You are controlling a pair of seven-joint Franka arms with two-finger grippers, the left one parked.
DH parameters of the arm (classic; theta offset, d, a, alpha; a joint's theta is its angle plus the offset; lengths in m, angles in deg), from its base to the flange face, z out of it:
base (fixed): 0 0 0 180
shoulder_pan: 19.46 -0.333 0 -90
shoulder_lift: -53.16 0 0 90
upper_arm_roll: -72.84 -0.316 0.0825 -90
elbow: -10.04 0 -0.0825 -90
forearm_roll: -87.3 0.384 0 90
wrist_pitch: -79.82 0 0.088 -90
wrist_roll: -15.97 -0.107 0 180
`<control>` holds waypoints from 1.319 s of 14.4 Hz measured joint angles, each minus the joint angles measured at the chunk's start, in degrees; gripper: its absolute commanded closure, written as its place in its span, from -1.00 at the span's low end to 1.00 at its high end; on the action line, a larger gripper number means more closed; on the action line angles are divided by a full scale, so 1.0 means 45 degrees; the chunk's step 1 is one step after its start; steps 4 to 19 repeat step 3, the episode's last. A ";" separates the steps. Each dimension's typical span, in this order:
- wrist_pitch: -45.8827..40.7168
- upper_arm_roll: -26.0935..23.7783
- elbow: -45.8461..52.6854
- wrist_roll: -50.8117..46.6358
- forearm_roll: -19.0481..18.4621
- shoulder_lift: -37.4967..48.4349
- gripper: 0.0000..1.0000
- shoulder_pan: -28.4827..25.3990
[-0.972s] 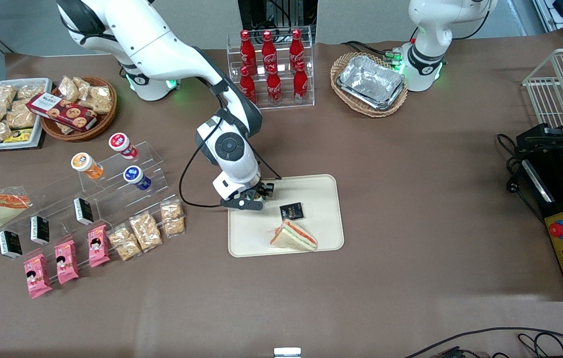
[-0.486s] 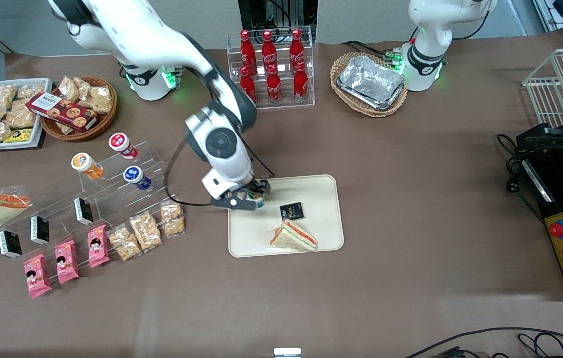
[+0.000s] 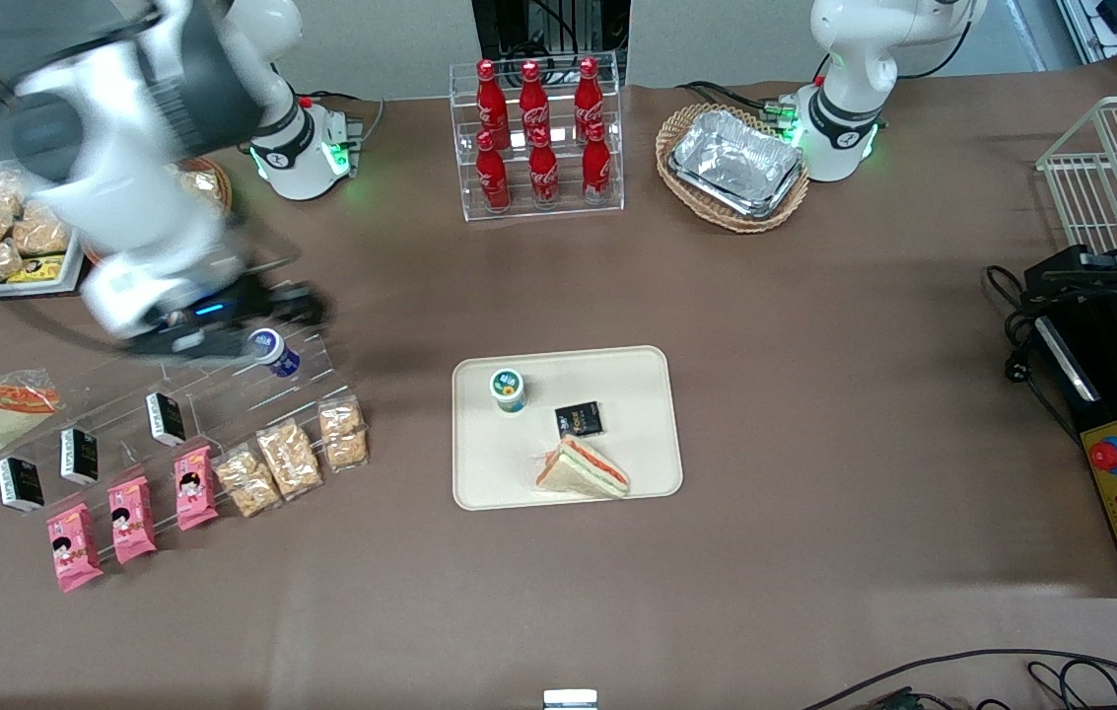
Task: Place green gum on tray
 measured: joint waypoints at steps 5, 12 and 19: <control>-0.0011 0.0207 0.0038 0.4493 0.0001 0.0035 -1.00 0.3410; -0.0011 0.0207 0.0038 0.4493 0.0001 0.0035 -1.00 0.3410; -0.0011 0.0207 0.0038 0.4493 0.0001 0.0035 -1.00 0.3410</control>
